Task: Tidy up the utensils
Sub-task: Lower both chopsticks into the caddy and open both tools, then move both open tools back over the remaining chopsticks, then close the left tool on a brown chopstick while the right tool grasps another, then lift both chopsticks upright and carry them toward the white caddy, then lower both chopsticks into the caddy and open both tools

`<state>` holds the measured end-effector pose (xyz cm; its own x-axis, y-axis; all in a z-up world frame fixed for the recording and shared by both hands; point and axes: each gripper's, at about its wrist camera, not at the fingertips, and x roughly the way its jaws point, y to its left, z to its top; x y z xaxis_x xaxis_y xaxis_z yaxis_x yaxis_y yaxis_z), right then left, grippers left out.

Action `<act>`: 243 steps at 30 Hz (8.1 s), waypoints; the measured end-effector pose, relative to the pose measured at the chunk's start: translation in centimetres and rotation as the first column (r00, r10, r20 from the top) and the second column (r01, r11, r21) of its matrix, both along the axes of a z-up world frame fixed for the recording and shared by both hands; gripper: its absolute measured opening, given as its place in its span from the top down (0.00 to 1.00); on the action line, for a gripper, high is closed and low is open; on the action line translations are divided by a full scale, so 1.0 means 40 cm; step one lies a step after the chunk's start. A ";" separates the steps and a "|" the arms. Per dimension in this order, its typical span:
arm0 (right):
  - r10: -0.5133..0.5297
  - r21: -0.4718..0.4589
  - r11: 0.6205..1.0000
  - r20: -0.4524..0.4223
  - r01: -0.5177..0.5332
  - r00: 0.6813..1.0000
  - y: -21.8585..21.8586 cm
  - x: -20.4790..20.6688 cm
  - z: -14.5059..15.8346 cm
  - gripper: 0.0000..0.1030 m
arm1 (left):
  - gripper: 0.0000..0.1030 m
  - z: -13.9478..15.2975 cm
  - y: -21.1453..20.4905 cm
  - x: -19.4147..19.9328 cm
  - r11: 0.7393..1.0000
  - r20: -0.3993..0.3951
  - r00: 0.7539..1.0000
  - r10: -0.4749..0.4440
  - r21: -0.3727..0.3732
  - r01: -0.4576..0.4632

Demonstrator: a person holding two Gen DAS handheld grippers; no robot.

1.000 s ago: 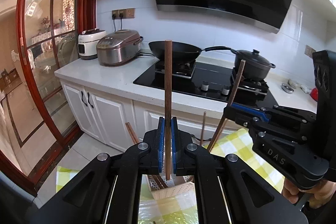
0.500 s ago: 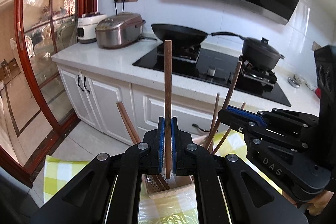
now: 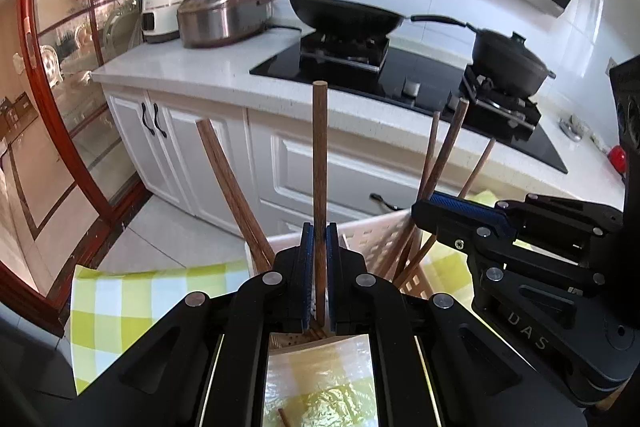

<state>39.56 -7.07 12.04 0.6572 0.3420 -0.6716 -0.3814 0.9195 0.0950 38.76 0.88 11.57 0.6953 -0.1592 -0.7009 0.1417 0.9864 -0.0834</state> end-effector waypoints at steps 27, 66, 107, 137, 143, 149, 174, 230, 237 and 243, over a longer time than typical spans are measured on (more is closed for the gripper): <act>-0.132 0.030 0.991 0.120 0.130 0.984 -0.185 -0.282 -0.091 0.42 | 0.56 -0.001 0.082 -0.326 0.996 0.181 0.982 0.046 -0.081 -0.032; -0.098 -0.081 0.993 -0.124 0.088 0.987 -0.068 -0.440 -0.455 0.49 | 0.93 -0.445 0.071 -0.458 0.995 -0.095 0.990 0.102 0.026 -0.100; -0.084 0.011 0.996 0.037 0.084 0.996 -0.157 -0.523 -0.249 0.94 | 0.96 -0.283 0.116 -0.545 0.992 0.019 0.996 0.088 -0.087 -0.086; -0.088 0.053 0.995 0.097 0.083 0.991 -0.197 -0.579 -0.175 0.94 | 0.95 -0.344 0.092 -0.501 0.996 -0.099 0.991 0.086 0.043 -0.082; -0.089 0.053 0.995 0.102 0.084 0.991 -0.197 -0.583 -0.166 0.94 | 0.95 -0.244 0.096 -0.559 0.996 -0.004 0.997 0.082 0.023 -0.082; -0.091 0.054 0.995 0.102 0.086 0.991 -0.199 -0.586 -0.161 0.94 | 0.82 -0.284 0.098 -0.529 0.997 -0.068 0.995 0.069 0.036 -0.067; -0.077 0.056 0.996 0.104 0.071 0.992 -0.194 -0.587 -0.161 0.94 | 0.95 -0.219 0.085 -0.575 1.000 0.015 1.000 0.020 0.007 -0.020; -0.075 0.089 0.995 0.265 0.053 0.961 -0.103 -0.176 0.244 0.94 | 0.95 0.276 0.005 -0.195 0.999 0.345 0.939 0.008 -0.053 0.011; -0.082 0.105 0.993 0.263 0.056 0.961 -0.073 -0.086 0.222 0.94 | 0.95 0.259 0.026 -0.120 0.997 0.356 0.934 0.041 -0.071 -0.017; -0.086 0.113 0.992 0.234 0.061 0.968 -0.052 -0.037 0.159 0.94 | 0.95 0.204 0.045 -0.068 0.994 0.332 0.941 0.073 -0.098 -0.043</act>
<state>38.08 -9.16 18.39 0.8198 0.3463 -0.4561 -0.3361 0.9358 0.1063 36.05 2.70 19.72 0.8969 -0.1622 -0.4113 0.1194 0.9846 -0.1280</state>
